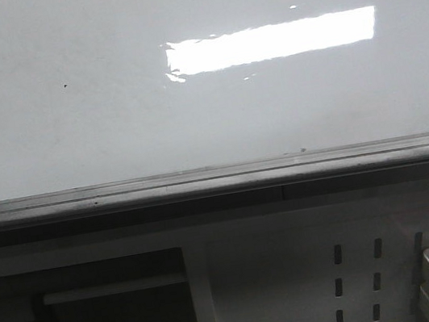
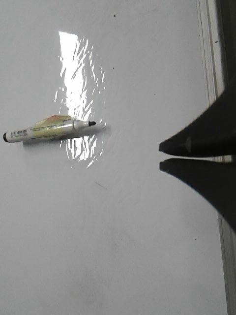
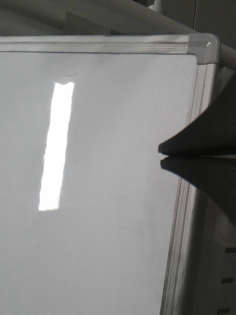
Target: Write number 4 on whiteboard
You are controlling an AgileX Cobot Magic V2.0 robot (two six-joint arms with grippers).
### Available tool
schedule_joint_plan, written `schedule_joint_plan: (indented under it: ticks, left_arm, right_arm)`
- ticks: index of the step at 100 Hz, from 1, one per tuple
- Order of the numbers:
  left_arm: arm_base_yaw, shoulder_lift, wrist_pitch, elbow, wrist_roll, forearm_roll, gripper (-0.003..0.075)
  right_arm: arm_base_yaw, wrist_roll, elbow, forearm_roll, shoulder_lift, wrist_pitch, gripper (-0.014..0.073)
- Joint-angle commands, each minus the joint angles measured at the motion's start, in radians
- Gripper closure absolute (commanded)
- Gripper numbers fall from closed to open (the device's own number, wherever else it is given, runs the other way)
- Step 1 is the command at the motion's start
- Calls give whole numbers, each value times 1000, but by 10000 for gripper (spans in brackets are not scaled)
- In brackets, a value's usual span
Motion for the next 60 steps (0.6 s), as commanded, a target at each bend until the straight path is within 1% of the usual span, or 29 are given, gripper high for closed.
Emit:
schedule_joint_plan:
  ticks: [1,7,15,23,33,35,39,46,52,60]
  left_arm:
    - [3,-28,-70,27,-13,-8,741]
    - [3,-28,-70,27,-13,-8,741]
    - [3,-28,-70,27,-13,-15,741]
    - [3,-28,-72,27,-13,-104,741]
    - [3,-28,-85,27,-13,-259,741]
    - [3,-28,-88,27,-13,-305,741]
    - [3,-28,-98,27,-13,-350,741]
    - [3,-28,-137,26,-13,-478,741]
    - [3,-28,-162,23,-13,-570,741]
    - [3,-28,-177,17,-13,-646,741]
  right_arm:
    - [-6,-1,21,-8,-17,-79,666]
    - [-6,-1,21,-4,-17,-83,666]
    - [-6,-1,21,50,-17,-83,666]
    - [-6,1,21,123,-17,-94,666]
    - [-6,1,21,309,-17,-126,666]
    - [-6,1,21,366,-17,-135,666]
    - [-6,1,21,440,-17,-149,666]
    - [-6,1,21,573,-17,-161,666]
    - [-6,1,21,652,-17,-165,666]
    - [-6,1,17,707,-17,-163,666]
